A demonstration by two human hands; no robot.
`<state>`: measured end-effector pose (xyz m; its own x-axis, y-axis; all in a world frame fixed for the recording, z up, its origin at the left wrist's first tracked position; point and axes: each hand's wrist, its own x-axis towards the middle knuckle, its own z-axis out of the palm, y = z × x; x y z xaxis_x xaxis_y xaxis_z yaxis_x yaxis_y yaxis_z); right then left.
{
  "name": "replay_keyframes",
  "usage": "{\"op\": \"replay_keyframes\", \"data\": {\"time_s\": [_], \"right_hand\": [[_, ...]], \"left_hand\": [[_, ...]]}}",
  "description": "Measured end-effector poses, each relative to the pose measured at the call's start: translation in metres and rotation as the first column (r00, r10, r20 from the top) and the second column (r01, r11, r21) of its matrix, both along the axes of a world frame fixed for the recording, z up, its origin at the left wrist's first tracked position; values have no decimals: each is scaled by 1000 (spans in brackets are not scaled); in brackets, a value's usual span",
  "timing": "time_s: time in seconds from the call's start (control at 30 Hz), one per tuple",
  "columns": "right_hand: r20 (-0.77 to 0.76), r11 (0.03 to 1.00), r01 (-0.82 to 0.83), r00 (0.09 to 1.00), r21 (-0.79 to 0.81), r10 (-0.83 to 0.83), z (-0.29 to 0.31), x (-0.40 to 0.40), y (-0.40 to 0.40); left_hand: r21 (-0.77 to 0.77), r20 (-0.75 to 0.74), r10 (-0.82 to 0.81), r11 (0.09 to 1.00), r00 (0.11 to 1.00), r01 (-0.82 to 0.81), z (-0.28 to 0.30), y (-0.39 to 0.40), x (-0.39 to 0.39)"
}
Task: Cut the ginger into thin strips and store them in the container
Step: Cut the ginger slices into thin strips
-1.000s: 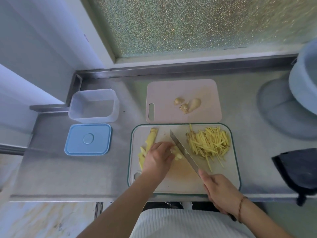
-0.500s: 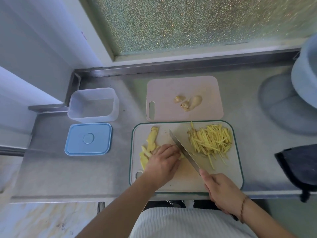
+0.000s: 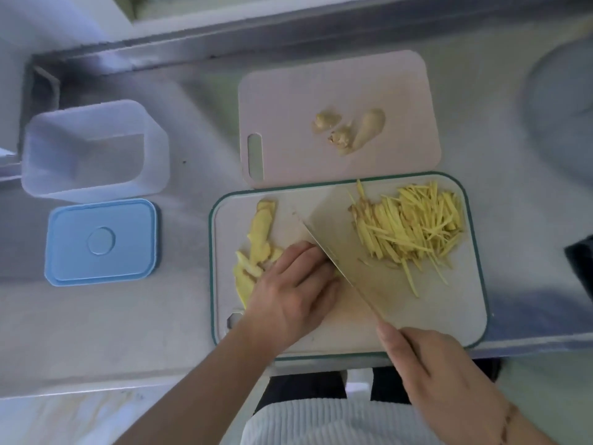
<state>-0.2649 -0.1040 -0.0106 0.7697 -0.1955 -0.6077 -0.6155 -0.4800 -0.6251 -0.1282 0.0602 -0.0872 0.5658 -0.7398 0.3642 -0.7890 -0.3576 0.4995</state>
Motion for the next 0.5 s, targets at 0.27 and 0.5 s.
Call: {"op": "replay_keyframes", "data": {"time_s": [0.27, 0.5], "right_hand": [[37, 996, 51, 998, -79, -48, 1, -1, 5], [202, 956, 12, 978, -293, 49, 1, -11, 14]], "left_hand": [[-39, 9, 77, 996, 997, -76, -4, -4, -4], [-28, -13, 97, 995, 995, -98, -2, -7, -2]]}}
